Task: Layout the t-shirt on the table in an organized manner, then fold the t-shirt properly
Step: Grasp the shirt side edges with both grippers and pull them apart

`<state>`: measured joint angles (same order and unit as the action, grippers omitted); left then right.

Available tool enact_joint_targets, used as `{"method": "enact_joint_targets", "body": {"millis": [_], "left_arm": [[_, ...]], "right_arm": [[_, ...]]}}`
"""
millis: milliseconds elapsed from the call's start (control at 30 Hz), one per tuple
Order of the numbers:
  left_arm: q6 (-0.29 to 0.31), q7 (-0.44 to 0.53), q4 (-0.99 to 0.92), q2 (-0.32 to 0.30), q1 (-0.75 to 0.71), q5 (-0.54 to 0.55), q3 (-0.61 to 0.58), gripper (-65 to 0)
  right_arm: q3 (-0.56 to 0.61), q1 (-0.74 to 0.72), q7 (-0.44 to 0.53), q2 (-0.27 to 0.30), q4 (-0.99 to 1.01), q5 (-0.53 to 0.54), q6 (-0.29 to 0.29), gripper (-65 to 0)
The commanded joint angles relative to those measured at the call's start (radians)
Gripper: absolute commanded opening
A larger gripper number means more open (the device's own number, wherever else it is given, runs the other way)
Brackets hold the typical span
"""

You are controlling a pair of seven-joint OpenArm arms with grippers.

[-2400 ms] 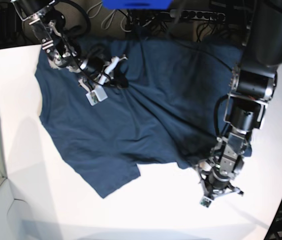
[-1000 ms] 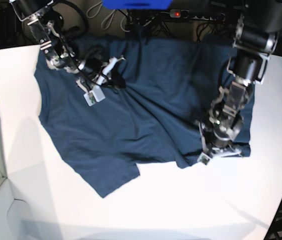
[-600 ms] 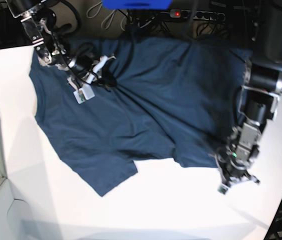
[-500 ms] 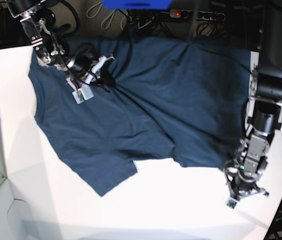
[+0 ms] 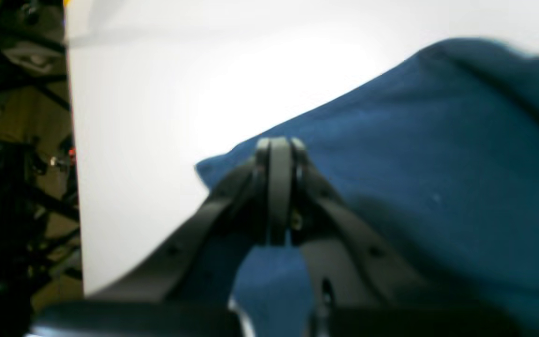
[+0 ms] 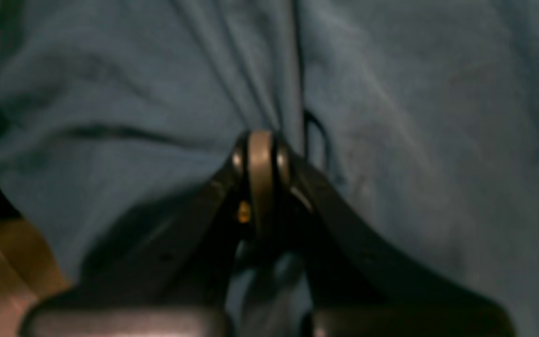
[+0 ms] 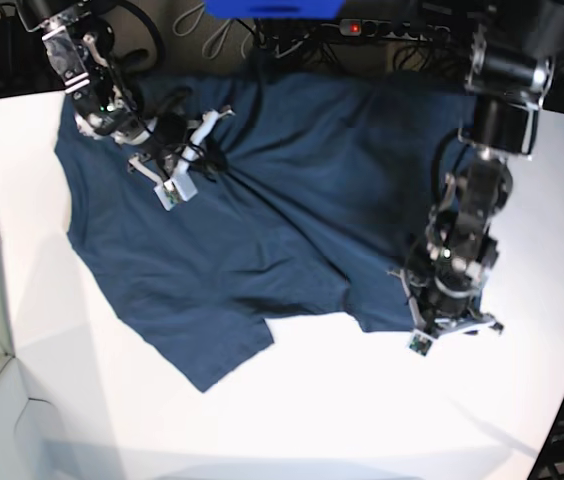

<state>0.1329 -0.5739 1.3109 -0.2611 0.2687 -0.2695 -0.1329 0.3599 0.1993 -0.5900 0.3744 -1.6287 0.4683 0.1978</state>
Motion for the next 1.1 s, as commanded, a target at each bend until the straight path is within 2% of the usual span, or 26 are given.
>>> {"method": "enact_joint_targets", "body": {"millis": [0,133,267,467,533,800,967,1067], "left_arm": [[-0.006,-0.001,0.045,0.001,-0.006,-0.001,0.014,-65.0],[-0.006,-0.008,0.089,0.004,-0.144,-0.001,0.039,-65.0],[-0.006,-0.007,0.088,0.015,-0.231,0.0,0.048,-65.0],[-0.008,-0.007,0.086,0.013,-0.291,0.0,0.049,-65.0],[-0.008,-0.007,0.086,0.012,-0.302,-0.001,0.065,-65.0],[-0.006,-0.007,0.051,0.003,-0.319,-0.006,0.258,-65.0],[-0.006,-0.007,0.048,-0.042,-0.312,0.0,0.272,-65.0],[-0.006,-0.007,0.054,-0.057,-0.291,0.0,0.272,-65.0]], "right_arm": [[-0.019,-0.001,-0.029,0.013,-0.038,-0.015,-0.021,-65.0],[-0.08,-0.008,-0.089,-0.013,-0.157,-0.015,-0.021,-65.0],[-0.118,-0.044,-0.127,-0.016,-0.222,-0.013,-0.021,-65.0],[-0.12,-0.134,-0.158,-0.015,-0.201,-0.015,-0.021,-65.0],[-0.12,-0.18,-0.157,-0.015,-0.129,-0.015,-0.021,-65.0],[-0.112,-0.38,-0.12,-0.013,0.264,-0.015,-0.019,-65.0],[-0.111,-0.435,-0.034,-0.007,0.394,-0.015,-0.019,-65.0],[-0.111,-0.47,-0.025,-0.007,0.453,-0.015,-0.019,-65.0]]}}
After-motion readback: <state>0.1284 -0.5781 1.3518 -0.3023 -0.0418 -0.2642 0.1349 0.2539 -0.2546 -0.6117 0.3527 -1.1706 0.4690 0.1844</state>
